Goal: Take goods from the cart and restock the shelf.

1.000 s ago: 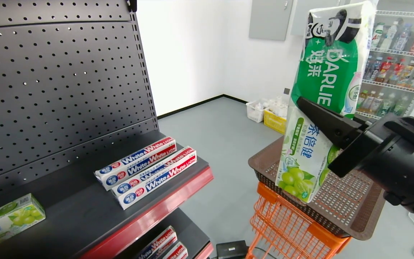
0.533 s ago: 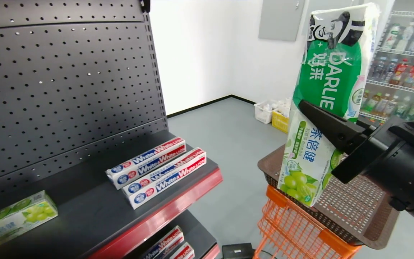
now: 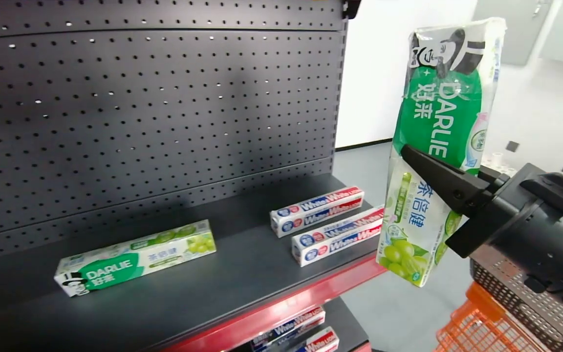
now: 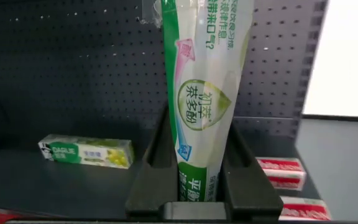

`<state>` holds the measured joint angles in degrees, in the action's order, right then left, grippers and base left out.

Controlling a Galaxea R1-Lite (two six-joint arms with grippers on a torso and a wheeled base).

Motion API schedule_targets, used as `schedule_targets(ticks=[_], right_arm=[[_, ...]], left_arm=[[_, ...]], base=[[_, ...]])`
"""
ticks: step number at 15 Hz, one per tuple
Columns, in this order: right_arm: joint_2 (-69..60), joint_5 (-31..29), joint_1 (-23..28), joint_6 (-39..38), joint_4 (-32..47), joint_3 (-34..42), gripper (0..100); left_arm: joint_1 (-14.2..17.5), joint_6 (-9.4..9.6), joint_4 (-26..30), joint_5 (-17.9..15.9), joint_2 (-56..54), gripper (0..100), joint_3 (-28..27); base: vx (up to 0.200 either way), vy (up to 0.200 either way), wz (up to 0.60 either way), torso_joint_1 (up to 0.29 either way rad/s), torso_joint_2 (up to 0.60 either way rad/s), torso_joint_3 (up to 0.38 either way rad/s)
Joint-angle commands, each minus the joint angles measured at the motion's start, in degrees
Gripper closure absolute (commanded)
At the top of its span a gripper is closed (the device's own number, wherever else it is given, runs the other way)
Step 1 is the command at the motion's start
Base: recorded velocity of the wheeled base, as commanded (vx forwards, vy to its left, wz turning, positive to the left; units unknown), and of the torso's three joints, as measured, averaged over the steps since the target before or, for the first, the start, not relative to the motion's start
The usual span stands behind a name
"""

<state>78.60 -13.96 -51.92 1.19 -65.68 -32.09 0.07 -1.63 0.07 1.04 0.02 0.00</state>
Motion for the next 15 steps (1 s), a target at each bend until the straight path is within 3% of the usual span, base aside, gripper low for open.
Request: schedule_targets(ticks=[1,7,15], right_arm=[[0.23,-0.02,-0.02,0.12,-0.06,-0.08,100],[0.67,0.07,0.15,0.74,-0.06,-0.43,100],[0.58,0.07,0.33,0.74,0.03,0.01,100]], left_arm=[[0.01,-0.04,0.01,0.02,0.06,0,0.0],[0.01,-0.04,0.01,0.02,0.06,0,-0.09],[0.01,-0.04,0.01,0.02,0.06,0,0.0]], base=[[0.0,0.0,0.6,0.007,0.0,-0.002],[0.0,0.0,0.6,0.003,0.0,0.002],[0.0,0.0,0.0,0.0,0.0,0.0]])
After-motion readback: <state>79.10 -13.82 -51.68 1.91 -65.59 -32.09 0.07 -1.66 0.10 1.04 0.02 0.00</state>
